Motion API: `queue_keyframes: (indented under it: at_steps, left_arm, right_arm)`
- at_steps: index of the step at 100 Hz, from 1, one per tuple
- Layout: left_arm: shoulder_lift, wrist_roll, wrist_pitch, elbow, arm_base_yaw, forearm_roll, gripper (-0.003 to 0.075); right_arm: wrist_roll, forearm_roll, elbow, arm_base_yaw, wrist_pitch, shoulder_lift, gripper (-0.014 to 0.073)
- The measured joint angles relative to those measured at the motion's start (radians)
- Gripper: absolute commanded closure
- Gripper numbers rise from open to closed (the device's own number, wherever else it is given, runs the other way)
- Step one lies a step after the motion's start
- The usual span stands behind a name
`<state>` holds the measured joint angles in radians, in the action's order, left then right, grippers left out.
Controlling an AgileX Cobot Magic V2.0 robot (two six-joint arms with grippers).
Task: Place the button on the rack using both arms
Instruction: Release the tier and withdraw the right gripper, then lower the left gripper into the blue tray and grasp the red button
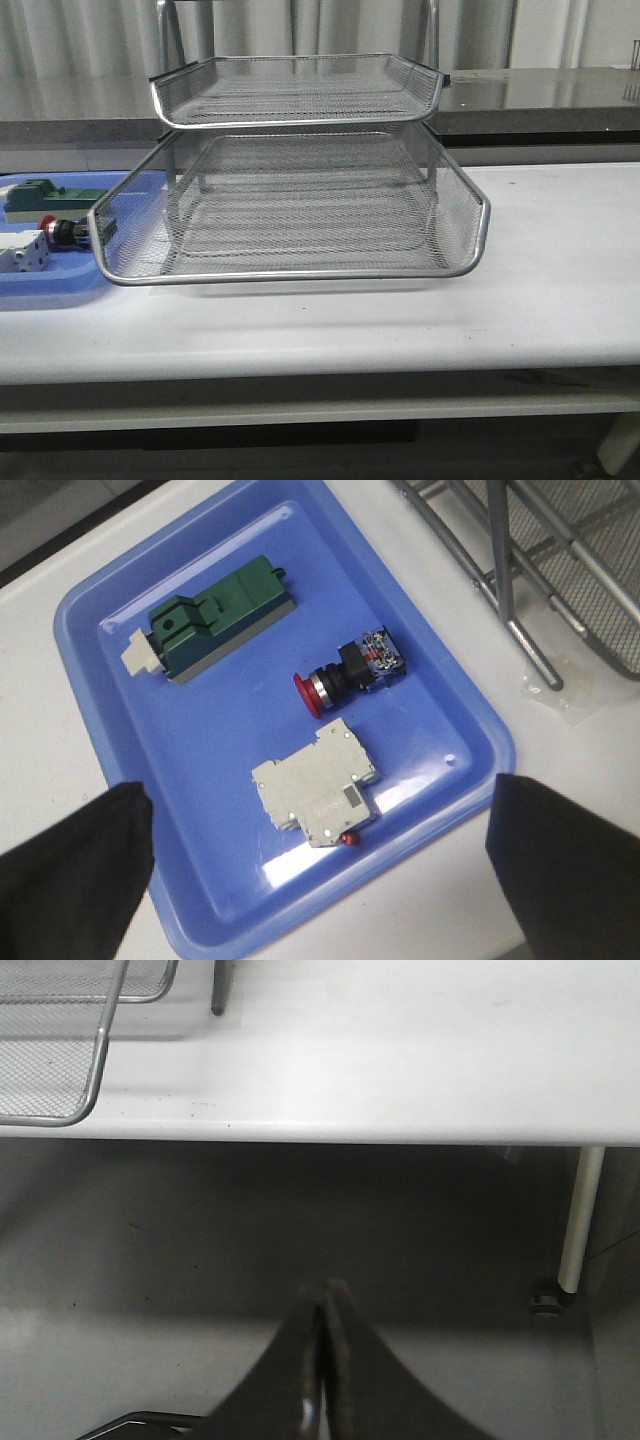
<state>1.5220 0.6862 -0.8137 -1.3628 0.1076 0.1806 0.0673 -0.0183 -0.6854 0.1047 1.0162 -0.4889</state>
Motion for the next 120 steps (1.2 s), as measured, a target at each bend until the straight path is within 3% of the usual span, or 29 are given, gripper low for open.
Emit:
queue_keyframes:
  at_steps: [25, 56, 120]
  left_arm:
    - [0.22, 0.17, -0.046, -0.171, -0.006, 0.002, 0.0076]
    - [0.441, 0.288, -0.061, -0.32, -0.048, 0.0, 0.0077]
    - [0.682, 0.315, -0.053, -0.479, -0.127, -0.146, 0.0077]
  right_arm:
    - [0.0, 0.0, 0.0, 0.0, 0.0, 0.0, 0.0661]
    - [0.0, 0.0, 0.0, 0.0, 0.0, 0.0, 0.0661]
    - [0.0, 0.0, 0.0, 0.0, 0.0, 0.0, 0.0661]
